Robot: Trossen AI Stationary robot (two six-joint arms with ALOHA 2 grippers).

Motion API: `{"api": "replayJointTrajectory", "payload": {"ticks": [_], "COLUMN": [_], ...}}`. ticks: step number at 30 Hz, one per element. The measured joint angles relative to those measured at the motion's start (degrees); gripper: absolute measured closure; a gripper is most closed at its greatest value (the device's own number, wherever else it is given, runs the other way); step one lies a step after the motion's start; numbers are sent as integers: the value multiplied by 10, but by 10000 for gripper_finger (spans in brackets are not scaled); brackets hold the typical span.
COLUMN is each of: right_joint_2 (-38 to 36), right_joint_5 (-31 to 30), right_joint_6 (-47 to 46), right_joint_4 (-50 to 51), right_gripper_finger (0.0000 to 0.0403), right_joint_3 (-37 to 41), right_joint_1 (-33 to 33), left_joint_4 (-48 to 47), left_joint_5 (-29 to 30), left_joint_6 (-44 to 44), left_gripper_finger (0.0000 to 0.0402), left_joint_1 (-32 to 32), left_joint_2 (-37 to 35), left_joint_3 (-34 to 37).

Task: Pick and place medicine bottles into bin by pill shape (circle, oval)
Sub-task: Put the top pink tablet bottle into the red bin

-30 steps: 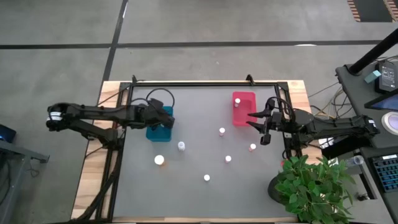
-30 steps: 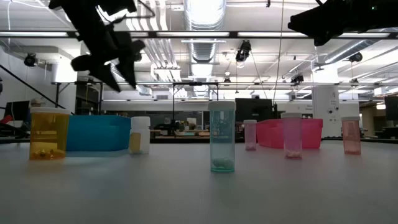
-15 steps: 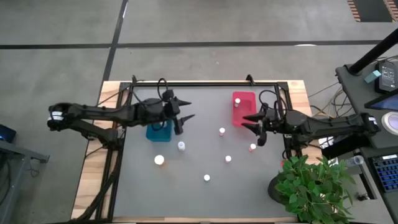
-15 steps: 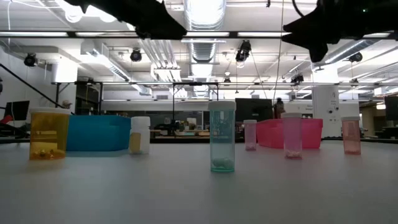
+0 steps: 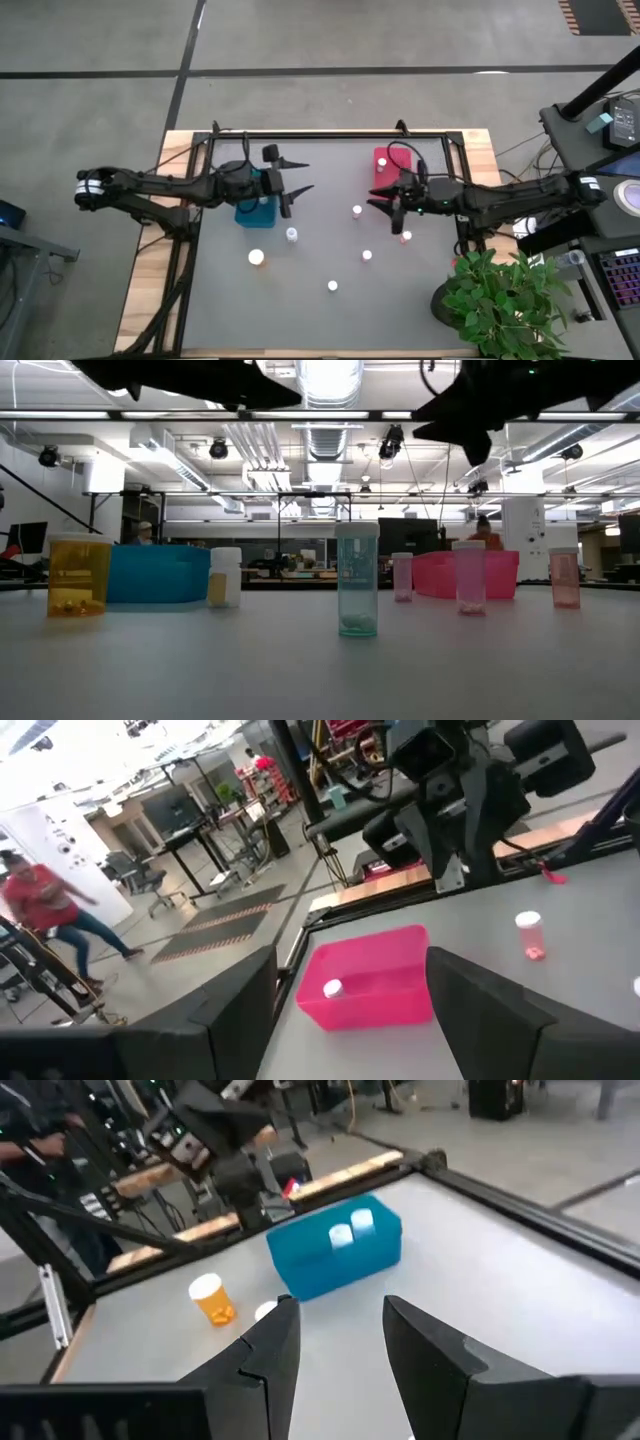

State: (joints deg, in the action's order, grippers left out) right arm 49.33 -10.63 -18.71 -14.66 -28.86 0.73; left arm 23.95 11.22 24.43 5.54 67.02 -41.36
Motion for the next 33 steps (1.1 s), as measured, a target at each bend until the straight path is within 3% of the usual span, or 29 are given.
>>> {"api": "replayJointTrajectory", "payload": {"ticks": [16, 26, 33], "right_joint_2": [199, 300, 346], "right_joint_5": [1, 2, 3], "right_joint_6": [-115, -212, -268], "right_joint_4": [294, 576, 706], "right_gripper_finger": [268, 268, 268], "right_joint_3": [-221, -374, -447], "right_joint_1": [0, 11, 25], "left_joint_4": [-5, -25, -64], "left_joint_5": [15, 20, 113], "left_joint_6": [-1, -1, 0], "left_gripper_finger": [164, 164, 164], "left_joint_1": [0, 0, 0], "left_joint_2": [-84, -87, -102], "left_joint_3": [54, 54, 54]}}
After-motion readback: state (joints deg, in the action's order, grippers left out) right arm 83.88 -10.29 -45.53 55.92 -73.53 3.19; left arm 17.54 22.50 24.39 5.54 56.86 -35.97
